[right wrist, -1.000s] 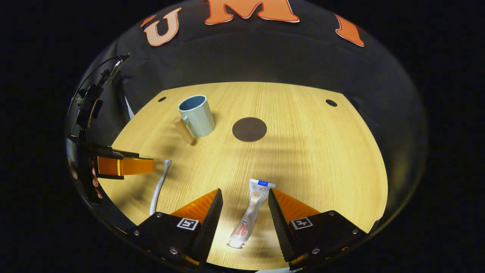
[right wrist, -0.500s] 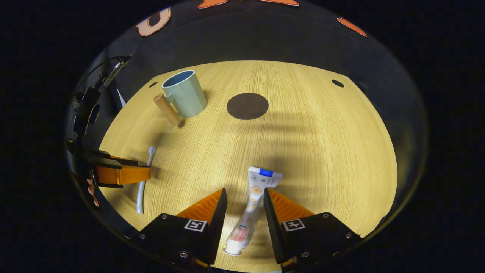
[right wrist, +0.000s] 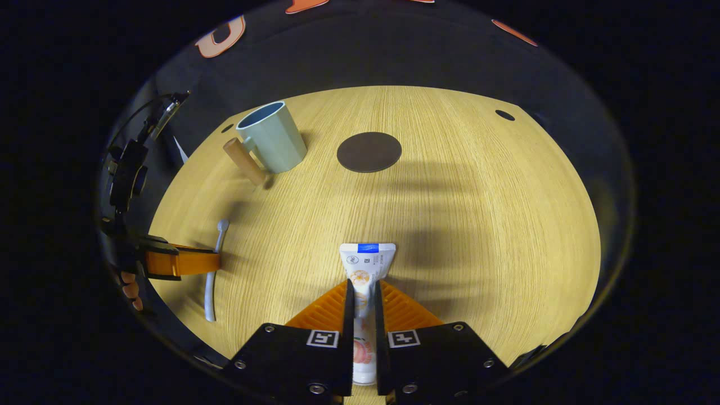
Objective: Put the toothbrush and toothpaste on the desktop into the cup, then pick up the cup and place it on the coaster on the desktop.
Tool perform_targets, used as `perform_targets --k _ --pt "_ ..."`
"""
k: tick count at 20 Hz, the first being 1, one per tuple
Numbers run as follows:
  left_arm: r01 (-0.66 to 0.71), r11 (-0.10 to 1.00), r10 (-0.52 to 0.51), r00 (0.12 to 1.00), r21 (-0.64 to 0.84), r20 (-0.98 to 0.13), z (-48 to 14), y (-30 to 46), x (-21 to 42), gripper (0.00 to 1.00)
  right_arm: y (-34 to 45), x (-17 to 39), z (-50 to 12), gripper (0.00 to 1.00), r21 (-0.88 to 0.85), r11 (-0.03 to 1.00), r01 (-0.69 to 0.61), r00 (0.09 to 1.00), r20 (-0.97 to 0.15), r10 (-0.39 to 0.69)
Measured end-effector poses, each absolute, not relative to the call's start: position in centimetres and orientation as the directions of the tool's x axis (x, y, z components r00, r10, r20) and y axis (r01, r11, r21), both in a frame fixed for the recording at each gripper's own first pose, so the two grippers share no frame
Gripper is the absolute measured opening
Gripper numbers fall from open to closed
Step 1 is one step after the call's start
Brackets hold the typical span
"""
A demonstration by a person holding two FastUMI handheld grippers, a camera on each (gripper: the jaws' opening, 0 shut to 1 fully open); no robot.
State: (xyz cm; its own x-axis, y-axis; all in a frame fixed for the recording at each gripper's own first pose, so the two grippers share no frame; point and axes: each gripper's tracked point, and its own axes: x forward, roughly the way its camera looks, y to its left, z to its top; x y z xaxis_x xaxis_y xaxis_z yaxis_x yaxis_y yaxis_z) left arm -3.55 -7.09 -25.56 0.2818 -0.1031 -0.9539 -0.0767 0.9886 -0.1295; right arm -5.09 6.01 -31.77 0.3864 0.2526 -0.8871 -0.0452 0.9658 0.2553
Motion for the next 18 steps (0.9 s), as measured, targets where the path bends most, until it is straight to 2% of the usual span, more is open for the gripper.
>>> perform_targets --k 3,4,6,12,16,18 --pt "-0.105 0.985 -0.099 0.303 -0.136 -0.948 -26.0 -6.6 -3.1 0.12 6.0 -4.9 -31.6 0.10 0.281 0.959 -0.035 0.397 -0.877 0.271" --pt "-0.098 0.984 -0.109 0.316 -0.146 -0.943 -25.4 -6.7 -3.0 0.06 6.1 -4.9 -31.6 0.10 0.283 0.958 -0.039 0.398 -0.875 0.275" --pt "-0.104 0.982 -0.117 0.327 -0.159 -0.938 -25.3 -6.6 -2.9 0.04 6.1 -4.9 -31.7 0.08 0.274 0.960 -0.056 0.408 -0.871 0.273" --pt "-0.090 0.982 -0.117 0.388 -0.165 -0.914 -25.1 -5.8 -1.9 0.04 5.9 -4.7 -31.0 0.07 0.256 0.962 -0.091 0.448 -0.852 0.269" --pt "-0.078 0.988 -0.082 0.474 -0.135 -0.877 -24.0 -4.1 -0.3 0.03 5.7 -4.2 -29.9 0.07 0.278 0.954 -0.108 0.481 -0.826 0.295" --pt "-0.058 0.987 -0.096 0.516 -0.146 -0.851 -23.4 -4.1 0.3 0.04 5.7 -3.8 -28.8 0.07 0.299 0.947 -0.121 0.508 -0.800 0.318"
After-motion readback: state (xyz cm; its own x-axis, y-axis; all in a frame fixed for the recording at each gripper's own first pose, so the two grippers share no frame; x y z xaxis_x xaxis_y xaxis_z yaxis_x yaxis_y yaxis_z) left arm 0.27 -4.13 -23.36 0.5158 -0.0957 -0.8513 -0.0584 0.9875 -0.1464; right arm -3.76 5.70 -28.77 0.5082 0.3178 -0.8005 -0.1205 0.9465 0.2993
